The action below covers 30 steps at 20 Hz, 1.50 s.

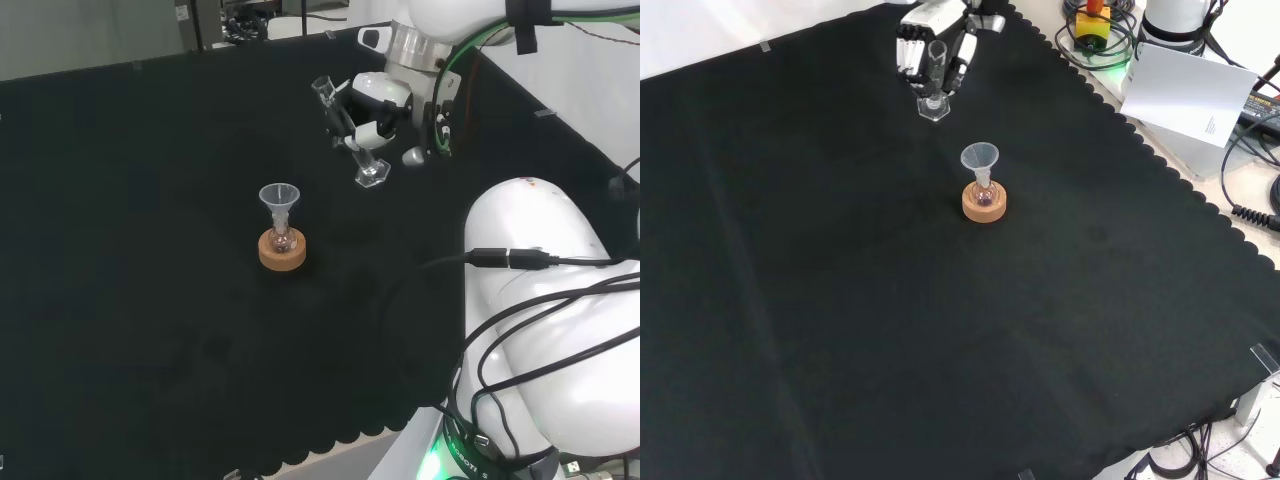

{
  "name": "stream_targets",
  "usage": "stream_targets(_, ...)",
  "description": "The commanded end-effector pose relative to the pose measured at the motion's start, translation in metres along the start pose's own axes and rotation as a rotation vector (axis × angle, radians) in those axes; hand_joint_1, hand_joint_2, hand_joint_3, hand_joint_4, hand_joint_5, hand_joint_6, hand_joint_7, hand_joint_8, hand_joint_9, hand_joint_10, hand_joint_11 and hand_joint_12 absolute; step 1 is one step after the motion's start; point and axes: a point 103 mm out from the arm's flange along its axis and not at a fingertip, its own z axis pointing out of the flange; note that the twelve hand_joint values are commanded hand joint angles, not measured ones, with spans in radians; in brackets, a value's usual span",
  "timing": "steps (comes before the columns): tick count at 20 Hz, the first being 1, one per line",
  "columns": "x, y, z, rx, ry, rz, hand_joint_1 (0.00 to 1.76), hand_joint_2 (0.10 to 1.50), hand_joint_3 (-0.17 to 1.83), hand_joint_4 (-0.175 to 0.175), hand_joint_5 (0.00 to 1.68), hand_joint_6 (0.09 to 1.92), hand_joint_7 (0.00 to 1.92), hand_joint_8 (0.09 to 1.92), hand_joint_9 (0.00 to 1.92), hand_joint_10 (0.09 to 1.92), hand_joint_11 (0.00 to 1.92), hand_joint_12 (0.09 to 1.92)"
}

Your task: Pour the water from the graduated cylinder into the round-bottom flask.

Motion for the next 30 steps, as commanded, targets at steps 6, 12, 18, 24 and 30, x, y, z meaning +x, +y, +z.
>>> stream_targets(6,0.018,-0.033,0.015,0.185,-0.170,-0.003,1.38,1.09,0.00,-0.175,0.97,0.99,0.87,1.11,1.15,0.81,1.05,0.90)
stream_targets(12,0.027,-0.030,0.017,0.313,-0.247,-0.009,1.38,1.09,0.00,-0.175,0.97,0.99,0.88,1.11,1.15,0.81,1.05,0.90)
stream_targets(18,0.030,-0.027,0.019,0.410,-0.301,0.006,1.38,1.09,0.00,-0.175,0.98,0.98,0.88,1.10,1.15,0.81,1.05,0.90)
stream_targets(24,0.026,-0.027,0.018,0.483,-0.329,0.039,1.38,1.08,0.00,-0.175,0.98,0.98,0.89,1.09,1.15,0.81,1.06,0.90)
stream_targets(30,0.020,-0.028,0.016,0.523,-0.341,0.061,1.39,1.08,0.00,-0.175,0.99,0.96,0.90,1.07,1.16,0.79,1.06,0.89)
